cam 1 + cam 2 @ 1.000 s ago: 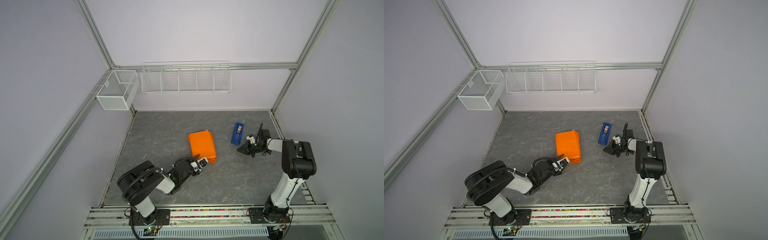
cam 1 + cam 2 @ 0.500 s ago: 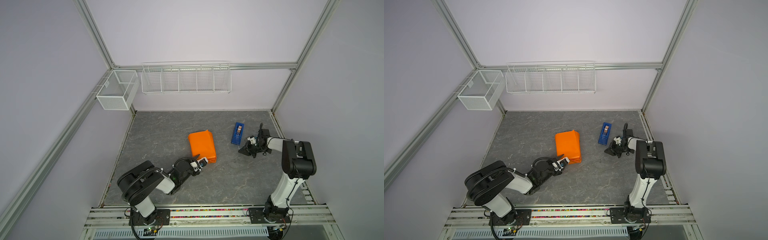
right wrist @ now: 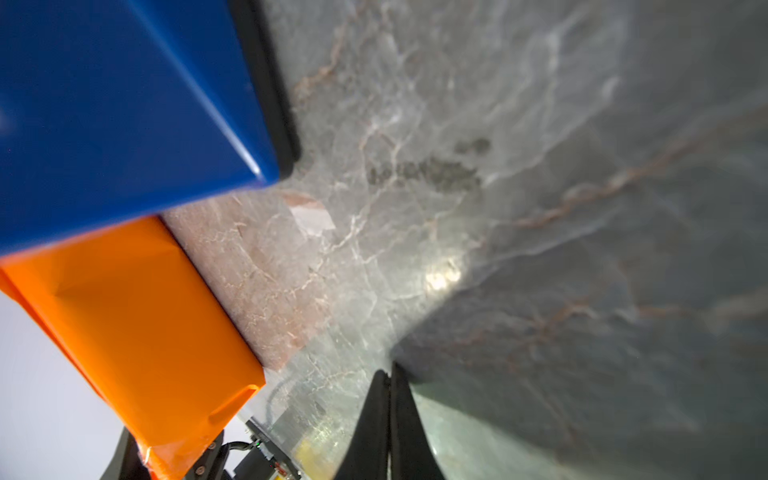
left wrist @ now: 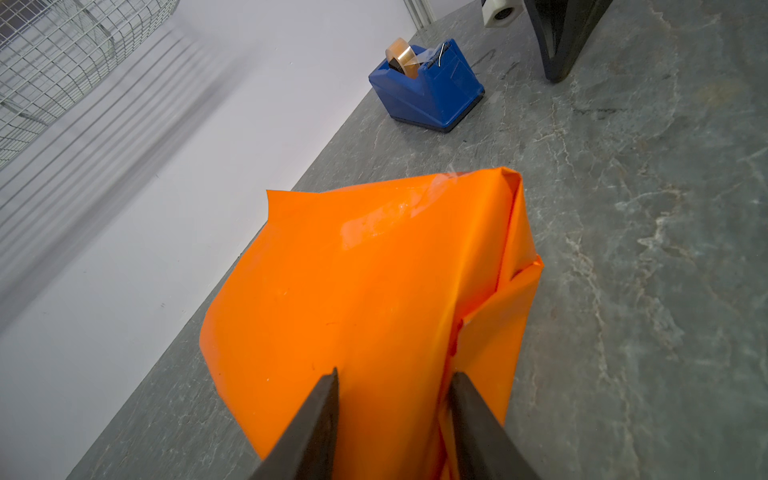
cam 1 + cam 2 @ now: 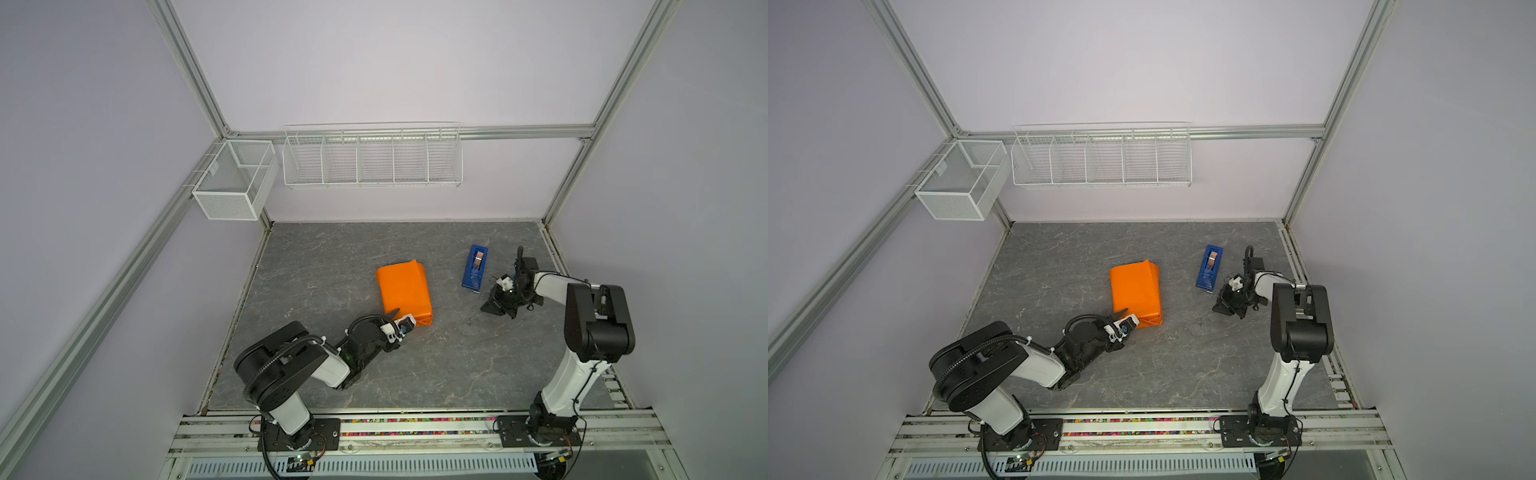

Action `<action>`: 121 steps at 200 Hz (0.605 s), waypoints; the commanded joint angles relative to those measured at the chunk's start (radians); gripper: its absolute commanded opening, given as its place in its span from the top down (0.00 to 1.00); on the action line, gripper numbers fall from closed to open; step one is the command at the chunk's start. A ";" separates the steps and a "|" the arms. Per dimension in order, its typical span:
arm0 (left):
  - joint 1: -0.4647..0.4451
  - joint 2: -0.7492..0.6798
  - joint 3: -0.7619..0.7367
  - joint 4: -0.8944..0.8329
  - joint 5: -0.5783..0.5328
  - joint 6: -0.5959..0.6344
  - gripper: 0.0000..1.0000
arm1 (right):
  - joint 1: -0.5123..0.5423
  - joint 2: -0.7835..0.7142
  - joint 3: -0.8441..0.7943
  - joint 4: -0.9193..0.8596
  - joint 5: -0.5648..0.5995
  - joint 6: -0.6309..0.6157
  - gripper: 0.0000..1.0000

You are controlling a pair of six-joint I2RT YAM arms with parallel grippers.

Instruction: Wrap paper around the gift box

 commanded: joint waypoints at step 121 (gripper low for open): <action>-0.001 -0.001 0.017 -0.031 -0.008 -0.008 0.56 | 0.061 -0.071 0.035 0.318 0.014 -0.177 0.27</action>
